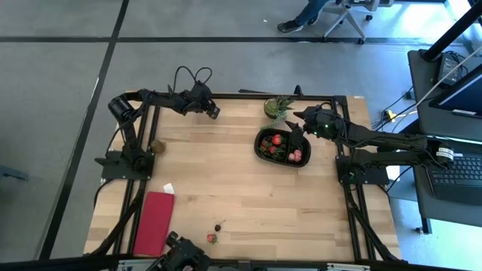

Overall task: Pick and placing Produce into tupperware
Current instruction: Put the blueberry into the of the black bin

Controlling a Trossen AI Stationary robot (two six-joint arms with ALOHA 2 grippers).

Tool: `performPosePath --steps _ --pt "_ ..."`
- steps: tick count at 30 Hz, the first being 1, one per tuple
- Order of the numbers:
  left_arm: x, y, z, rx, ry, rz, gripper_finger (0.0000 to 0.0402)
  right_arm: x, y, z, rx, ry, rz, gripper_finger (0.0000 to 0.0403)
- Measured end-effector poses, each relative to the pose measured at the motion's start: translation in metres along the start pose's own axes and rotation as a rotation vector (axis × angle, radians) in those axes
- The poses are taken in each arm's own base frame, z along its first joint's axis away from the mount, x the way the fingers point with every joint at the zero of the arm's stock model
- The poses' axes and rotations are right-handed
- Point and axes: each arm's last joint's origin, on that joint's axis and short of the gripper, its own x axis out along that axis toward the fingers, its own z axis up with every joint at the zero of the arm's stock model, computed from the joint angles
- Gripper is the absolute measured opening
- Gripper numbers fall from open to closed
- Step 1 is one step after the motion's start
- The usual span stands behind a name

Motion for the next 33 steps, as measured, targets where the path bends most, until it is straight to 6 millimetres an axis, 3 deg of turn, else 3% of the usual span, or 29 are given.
performPosePath --steps 33 --pt "0.0 -0.0017 -0.0007 -0.016 0.002 -0.018 0.0132 0.0 0.0 0.0 0.0 0.0 0.0 0.0268"
